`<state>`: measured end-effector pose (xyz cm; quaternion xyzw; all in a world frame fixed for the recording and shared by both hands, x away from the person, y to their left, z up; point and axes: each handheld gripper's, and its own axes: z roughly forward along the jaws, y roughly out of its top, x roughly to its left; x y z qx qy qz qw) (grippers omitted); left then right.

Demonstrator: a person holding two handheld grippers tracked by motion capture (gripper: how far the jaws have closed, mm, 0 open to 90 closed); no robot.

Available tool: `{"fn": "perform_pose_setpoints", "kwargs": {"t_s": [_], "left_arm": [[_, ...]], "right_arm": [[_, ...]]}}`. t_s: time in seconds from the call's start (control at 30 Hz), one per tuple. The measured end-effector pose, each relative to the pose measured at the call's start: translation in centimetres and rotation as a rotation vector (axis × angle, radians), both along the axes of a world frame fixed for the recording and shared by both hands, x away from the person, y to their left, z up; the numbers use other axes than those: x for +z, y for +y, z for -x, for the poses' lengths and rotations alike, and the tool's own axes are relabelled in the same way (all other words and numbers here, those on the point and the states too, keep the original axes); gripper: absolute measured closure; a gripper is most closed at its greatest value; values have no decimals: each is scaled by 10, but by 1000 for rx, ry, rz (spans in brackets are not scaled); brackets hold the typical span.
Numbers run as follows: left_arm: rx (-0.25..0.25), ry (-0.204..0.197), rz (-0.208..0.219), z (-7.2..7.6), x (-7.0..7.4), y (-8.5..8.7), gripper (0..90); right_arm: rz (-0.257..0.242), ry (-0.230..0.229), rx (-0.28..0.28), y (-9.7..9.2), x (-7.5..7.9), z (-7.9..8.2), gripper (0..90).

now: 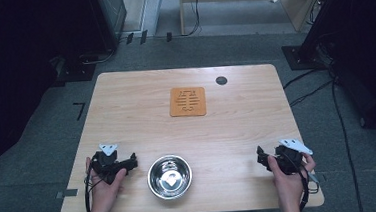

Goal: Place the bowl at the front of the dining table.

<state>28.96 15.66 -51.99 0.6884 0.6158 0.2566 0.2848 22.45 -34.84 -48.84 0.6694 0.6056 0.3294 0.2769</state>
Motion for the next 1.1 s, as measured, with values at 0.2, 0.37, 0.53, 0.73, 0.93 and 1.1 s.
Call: {"fn": "perform_pose_setpoints", "kwargs": {"t_s": [0.2,0.37,0.53,0.73,0.93,1.1], "left_arm": [[0,0,0,0,0,0,0],[0,0,0,0,0,0,0],[0,0,0,0,0,0,0],[0,0,0,0,0,0,0],[0,0,0,0,0,0,0],[0,0,0,0,0,0,0]], "right_arm": [[-21,-9,36,17,6,0,94],[-38,-13,60,28,9,0,95],[-37,-18,81,36,11,0,95],[-36,-20,105,46,13,0,95],[-36,-23,132,55,15,1,95],[-38,-24,145,60,15,1,95]]}}
